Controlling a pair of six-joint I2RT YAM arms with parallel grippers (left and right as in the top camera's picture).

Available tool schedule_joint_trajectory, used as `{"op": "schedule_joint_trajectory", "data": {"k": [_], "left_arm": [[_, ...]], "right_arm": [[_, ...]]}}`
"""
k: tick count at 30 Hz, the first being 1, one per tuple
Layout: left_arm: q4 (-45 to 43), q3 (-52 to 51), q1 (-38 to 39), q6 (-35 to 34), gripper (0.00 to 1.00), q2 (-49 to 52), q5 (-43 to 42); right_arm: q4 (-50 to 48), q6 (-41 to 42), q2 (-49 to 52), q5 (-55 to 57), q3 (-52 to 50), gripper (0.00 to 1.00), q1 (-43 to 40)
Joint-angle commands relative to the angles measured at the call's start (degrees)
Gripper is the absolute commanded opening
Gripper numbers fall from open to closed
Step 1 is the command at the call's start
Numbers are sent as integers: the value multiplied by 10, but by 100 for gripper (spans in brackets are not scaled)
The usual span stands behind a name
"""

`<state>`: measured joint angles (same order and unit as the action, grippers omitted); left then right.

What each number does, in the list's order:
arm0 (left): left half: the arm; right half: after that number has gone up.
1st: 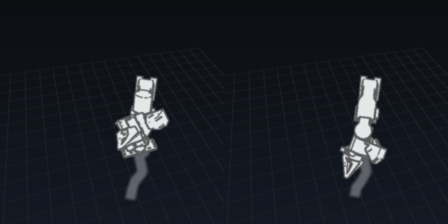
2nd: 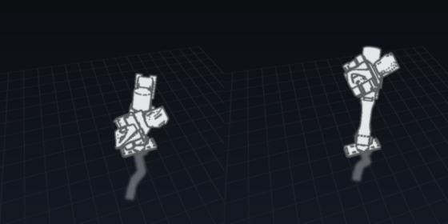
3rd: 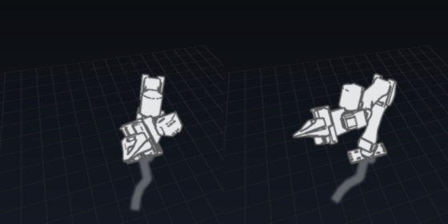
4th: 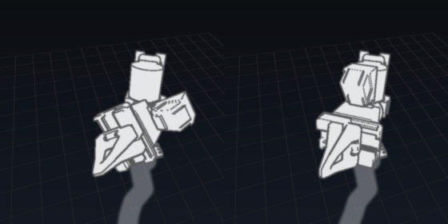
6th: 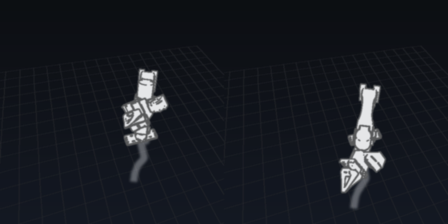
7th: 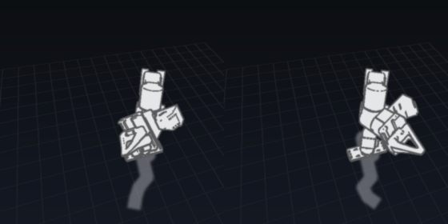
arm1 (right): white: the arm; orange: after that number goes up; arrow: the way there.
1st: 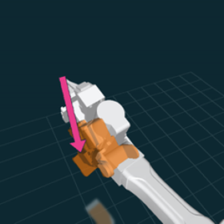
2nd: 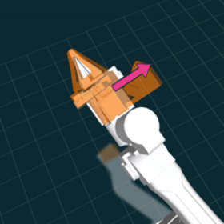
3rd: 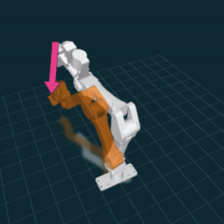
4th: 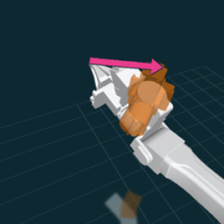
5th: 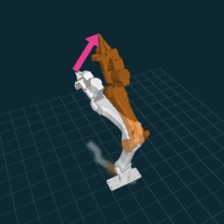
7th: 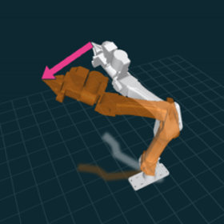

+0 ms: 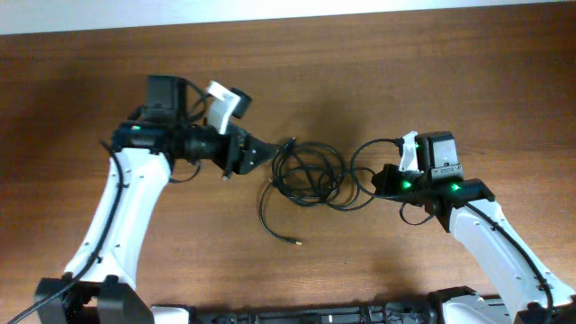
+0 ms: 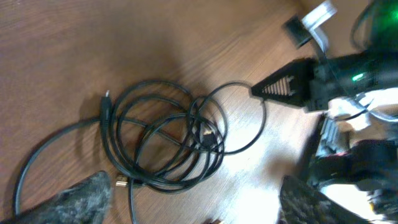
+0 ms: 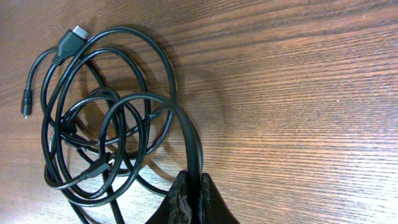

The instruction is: Untangle cables

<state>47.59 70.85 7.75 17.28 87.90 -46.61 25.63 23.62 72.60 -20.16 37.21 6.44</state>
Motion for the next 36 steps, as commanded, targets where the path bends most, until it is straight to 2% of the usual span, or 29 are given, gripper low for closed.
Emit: {"op": "schedule_joint_trajectory", "data": {"k": [1,3,8,13,16,22,26,34,36], "left_arm": [[5,4,81,-1,72,3,136],[12,4,134,-1,71,26,205],[13,4,195,-1,73,117,264],[7,4,224,-1,69,201,263],[6,5,229,-1,59,205,265],[6,5,230,-1,58,205,265],[6,5,233,-1,52,205,267],[5,5,296,-1,54,205,344],[5,5,297,-1,48,205,344]], "right_arm": [[2,-1,1,3,-1,4,-1],[2,-1,1,3,-1,4,-1],[6,-2,1,3,-1,4,-1],[6,-1,1,3,-1,4,-1],[6,-1,1,3,-1,4,-1],[6,-1,1,3,-1,4,-1],[6,-1,1,3,-1,4,-1],[6,-1,1,3,-1,4,-1],[6,-1,1,3,-1,4,-1]]}}
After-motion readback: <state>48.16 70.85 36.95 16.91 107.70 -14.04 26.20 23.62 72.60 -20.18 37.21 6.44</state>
